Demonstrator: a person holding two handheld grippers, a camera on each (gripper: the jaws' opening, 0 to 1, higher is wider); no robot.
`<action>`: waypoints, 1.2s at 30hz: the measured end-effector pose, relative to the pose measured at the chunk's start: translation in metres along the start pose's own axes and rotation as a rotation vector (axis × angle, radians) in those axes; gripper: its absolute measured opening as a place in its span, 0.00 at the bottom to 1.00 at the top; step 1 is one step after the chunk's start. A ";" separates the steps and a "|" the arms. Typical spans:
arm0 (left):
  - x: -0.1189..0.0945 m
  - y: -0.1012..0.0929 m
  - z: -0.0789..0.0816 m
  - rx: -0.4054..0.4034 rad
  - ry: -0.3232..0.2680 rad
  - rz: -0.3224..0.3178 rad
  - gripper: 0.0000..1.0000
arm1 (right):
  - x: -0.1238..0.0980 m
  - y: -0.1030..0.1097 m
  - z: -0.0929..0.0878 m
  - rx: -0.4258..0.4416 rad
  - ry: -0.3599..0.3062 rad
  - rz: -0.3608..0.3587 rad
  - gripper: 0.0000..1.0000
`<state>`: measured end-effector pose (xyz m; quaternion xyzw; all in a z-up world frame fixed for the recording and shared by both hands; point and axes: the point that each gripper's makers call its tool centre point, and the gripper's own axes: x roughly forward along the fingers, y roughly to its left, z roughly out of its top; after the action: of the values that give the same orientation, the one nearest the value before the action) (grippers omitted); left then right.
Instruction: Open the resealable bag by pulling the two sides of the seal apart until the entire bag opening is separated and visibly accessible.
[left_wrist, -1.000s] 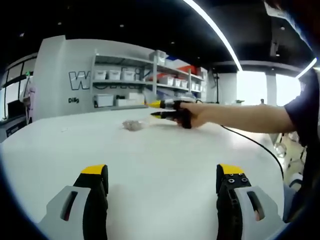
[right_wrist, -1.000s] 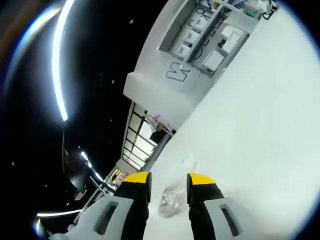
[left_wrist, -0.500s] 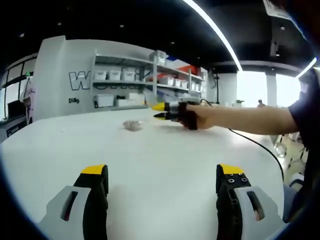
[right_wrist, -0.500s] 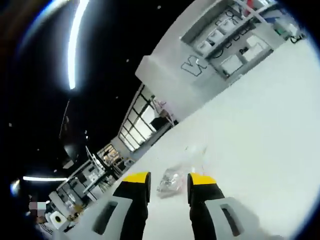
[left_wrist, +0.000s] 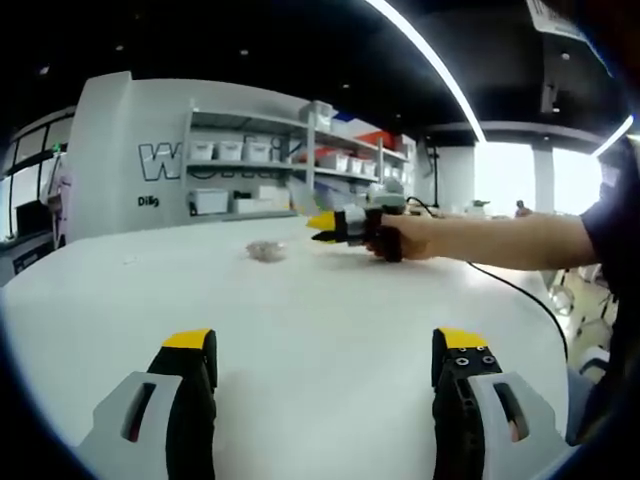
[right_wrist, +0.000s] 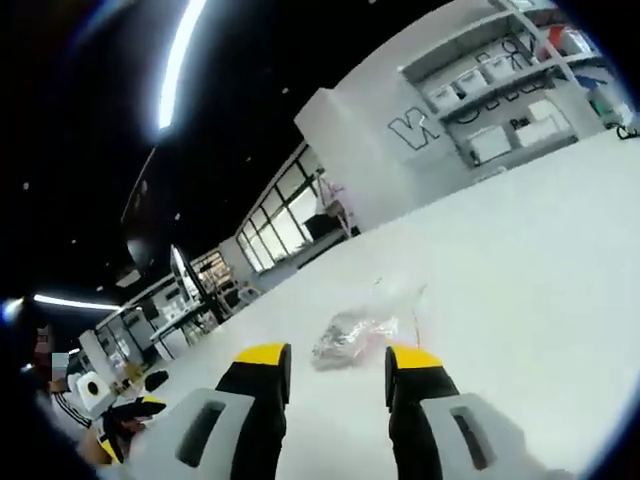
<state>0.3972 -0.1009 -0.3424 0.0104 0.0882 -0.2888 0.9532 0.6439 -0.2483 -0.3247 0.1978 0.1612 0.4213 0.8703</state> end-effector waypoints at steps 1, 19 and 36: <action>0.000 0.000 0.000 0.000 0.000 0.000 0.88 | 0.000 0.001 0.000 -0.008 0.000 0.004 0.40; 0.000 0.001 -0.001 0.002 0.003 0.002 0.87 | -0.005 0.014 -0.014 -0.190 0.033 0.017 0.68; -0.001 0.000 0.000 -0.003 -0.002 0.008 0.87 | -0.014 0.022 -0.021 -0.288 0.043 0.038 0.96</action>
<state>0.3969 -0.1001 -0.3426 0.0089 0.0878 -0.2847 0.9546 0.6112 -0.2428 -0.3307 0.0650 0.1139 0.4606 0.8779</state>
